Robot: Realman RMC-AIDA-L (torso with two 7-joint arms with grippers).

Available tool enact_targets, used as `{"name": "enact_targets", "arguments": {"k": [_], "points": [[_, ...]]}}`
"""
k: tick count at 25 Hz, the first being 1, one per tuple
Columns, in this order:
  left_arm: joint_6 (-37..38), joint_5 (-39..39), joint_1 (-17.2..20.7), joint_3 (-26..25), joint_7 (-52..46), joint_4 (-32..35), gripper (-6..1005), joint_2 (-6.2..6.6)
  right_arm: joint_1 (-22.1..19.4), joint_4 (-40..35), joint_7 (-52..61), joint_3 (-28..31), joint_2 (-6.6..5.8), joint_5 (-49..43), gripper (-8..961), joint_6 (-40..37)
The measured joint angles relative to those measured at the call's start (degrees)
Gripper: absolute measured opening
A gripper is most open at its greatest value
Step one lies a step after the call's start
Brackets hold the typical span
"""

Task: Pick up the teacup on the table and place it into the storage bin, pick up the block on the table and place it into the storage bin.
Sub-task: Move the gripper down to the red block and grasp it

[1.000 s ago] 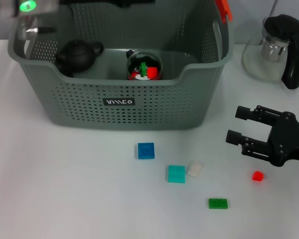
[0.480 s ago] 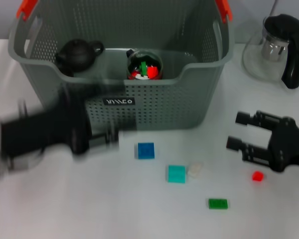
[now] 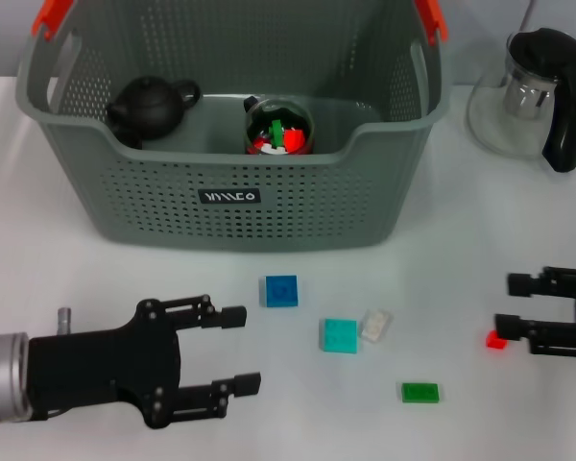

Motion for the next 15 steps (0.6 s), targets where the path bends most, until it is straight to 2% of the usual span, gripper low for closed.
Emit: {"name": "enact_targets", "arguments": {"k": [3, 8, 11, 15], "points": [[-1.87, 0.46, -0.85, -0.83, 0.02, -2.49, 690, 0.21, 1.3, -8.94, 8.88, -0.32, 0.06, -6.21, 735, -2.29], [-3.89, 0.86, -1.97, -0.95, 0.05, -4.43, 690, 0.32, 7.03, -20.8, 18.98, -0.88, 0.43, -17.4, 735, -7.67], [-3.97, 0.33, -2.15, -0.96, 0.06, -4.65, 690, 0.37, 11.97, -23.59, 22.27, -2.93, 0.99, -25.8, 735, -9.41], [-3.86, 0.0, -1.94, -1.1, 0.08, -4.74, 691, 0.36, 17.13, -23.38, 23.35, -8.13, 2.3, -33.68, 734, -8.99]]}}
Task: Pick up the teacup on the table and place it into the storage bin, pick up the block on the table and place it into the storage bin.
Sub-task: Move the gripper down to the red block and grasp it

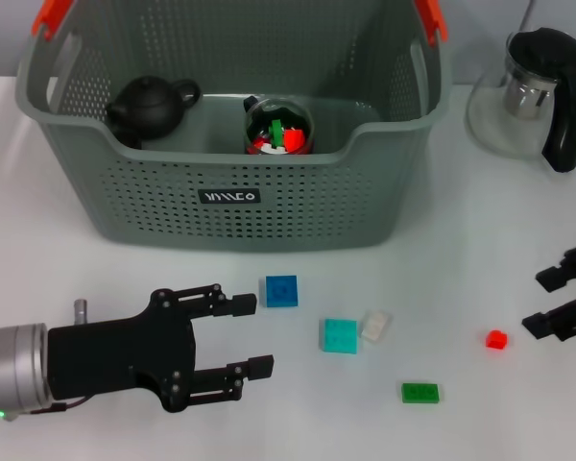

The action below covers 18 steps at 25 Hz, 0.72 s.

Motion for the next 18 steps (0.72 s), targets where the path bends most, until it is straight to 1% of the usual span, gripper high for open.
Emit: {"name": "enact_targets", "arguments": {"k": [2, 3, 7, 11, 15, 18], "points": [[-0.08, 0.0, 0.2, -0.47, 0.01, -0.18, 691, -0.05, 1.24, 0.04, 0.25, -3.19, 0.62, -2.05, 734, 0.8], [-0.09, 0.01, 0.3, -0.99, 0.02, -0.45, 691, -0.05, 1.48, 0.04, 0.85, -5.4, 0.73, -2.56, 734, 1.73], [0.14, 0.06, 0.7, -2.76, 0.03, -1.28, 691, 0.01, 1.48, 0.04, 5.06, -14.48, 0.59, -3.16, 735, 5.57], [-0.12, 0.13, 0.76, -2.99, 0.06, -1.77, 691, -0.03, 1.22, 0.37, 7.48, -19.79, 0.8, -4.86, 734, 8.33], [-0.86, 0.35, 0.71, -3.03, 0.11, -2.26, 691, -0.03, 0.69, 2.31, 10.09, -25.82, 0.9, -5.06, 730, 11.14], [-0.99, 0.66, 0.76, -2.97, 0.26, -2.71, 691, -0.03, 0.18, 3.58, 10.73, -27.98, 0.89, -4.67, 711, 12.7]]}}
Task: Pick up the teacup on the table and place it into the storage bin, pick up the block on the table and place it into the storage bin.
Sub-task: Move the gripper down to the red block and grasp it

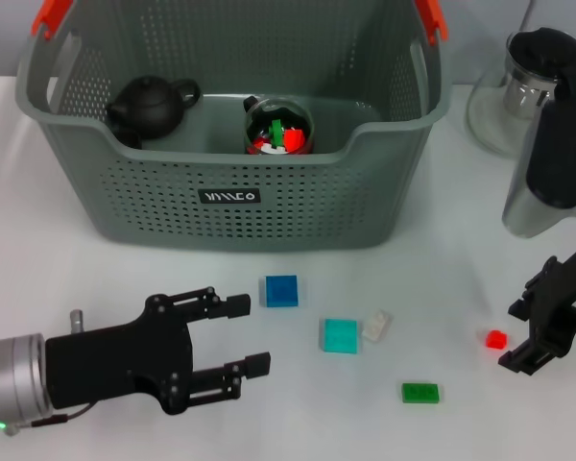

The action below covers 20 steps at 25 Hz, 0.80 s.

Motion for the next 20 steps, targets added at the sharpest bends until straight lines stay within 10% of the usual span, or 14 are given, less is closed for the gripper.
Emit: {"name": "enact_targets", "arguments": {"k": [20], "points": [[0.02, 0.29, 0.13, 0.09, 2.53, -1.81, 690, -0.01, -0.7, 5.27, 1.74, -6.17, 0.16, 0.65, 534, 8.14]]}}
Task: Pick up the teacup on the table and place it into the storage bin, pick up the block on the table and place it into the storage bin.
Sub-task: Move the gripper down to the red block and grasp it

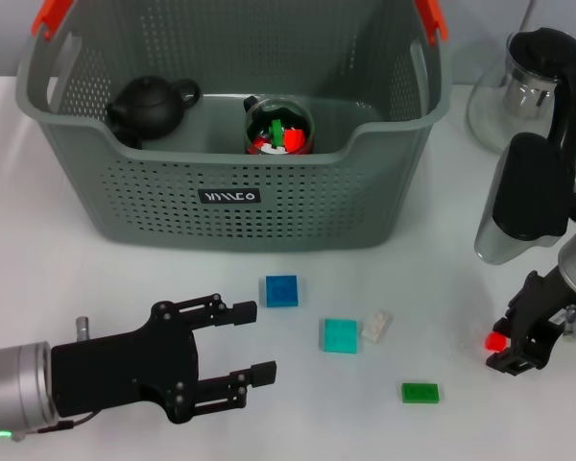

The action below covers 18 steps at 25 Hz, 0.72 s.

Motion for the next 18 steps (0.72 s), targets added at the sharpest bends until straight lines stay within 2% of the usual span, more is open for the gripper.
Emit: {"name": "enact_targets", "arguments": {"k": [5, 18], "points": [[0.0, 0.0, 0.08, -0.05, 0.03, 0.02, 690, 0.0, 0.12, 0.74, 0.04, -0.04, 0.01, 0.01, 462, 1.15], [-0.56, 0.0, 0.01, -0.07, 0.01, 0.02, 691, 0.0, 0.29, 1.1, 0.9, -1.82, 0.0, -0.07, 444, 1.56]]}}
